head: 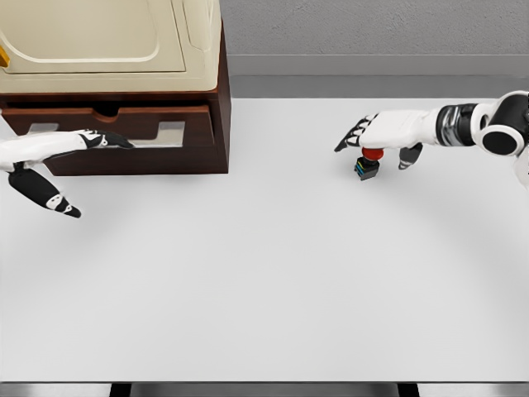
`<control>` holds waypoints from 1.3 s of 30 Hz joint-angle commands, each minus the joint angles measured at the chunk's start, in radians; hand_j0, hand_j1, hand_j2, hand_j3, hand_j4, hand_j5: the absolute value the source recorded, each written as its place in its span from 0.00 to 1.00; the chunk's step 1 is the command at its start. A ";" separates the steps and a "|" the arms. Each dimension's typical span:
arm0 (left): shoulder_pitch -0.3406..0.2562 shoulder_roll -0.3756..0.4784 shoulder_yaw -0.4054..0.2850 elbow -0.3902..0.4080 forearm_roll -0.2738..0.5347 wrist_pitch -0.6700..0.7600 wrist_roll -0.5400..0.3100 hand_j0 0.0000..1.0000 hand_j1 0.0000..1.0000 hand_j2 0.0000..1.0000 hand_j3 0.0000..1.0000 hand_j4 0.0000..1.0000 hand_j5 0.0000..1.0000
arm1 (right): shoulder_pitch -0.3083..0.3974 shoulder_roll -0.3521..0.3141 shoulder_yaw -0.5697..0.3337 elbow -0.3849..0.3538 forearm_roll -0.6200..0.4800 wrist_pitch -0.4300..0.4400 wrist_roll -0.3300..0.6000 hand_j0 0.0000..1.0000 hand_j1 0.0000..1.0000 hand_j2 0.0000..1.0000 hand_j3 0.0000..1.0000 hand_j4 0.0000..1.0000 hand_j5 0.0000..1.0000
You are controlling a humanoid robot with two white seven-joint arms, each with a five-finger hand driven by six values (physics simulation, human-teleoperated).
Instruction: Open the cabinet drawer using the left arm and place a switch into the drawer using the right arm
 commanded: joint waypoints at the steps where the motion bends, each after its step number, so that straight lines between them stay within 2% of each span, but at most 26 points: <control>1: 0.000 0.011 0.000 0.001 0.008 -0.012 0.000 1.00 1.00 1.00 1.00 1.00 1.00 | -0.002 0.002 0.011 0.002 -0.004 0.002 0.000 1.00 1.00 1.00 1.00 1.00 1.00; 23: 0.044 0.091 -0.006 0.001 0.080 -0.168 0.000 1.00 1.00 1.00 1.00 1.00 1.00 | -0.002 0.002 0.014 0.016 -0.003 0.002 0.000 1.00 1.00 1.00 1.00 1.00 1.00; 37: 0.089 0.174 -0.026 0.001 0.121 -0.354 0.000 1.00 1.00 1.00 1.00 1.00 1.00 | -0.006 0.004 0.014 0.028 0.003 0.002 0.000 1.00 1.00 1.00 1.00 1.00 1.00; 39: 0.089 0.189 -0.047 0.001 0.134 -0.389 0.000 1.00 1.00 1.00 1.00 1.00 1.00 | -0.006 0.004 0.014 0.030 0.005 0.002 0.000 1.00 1.00 1.00 1.00 1.00 1.00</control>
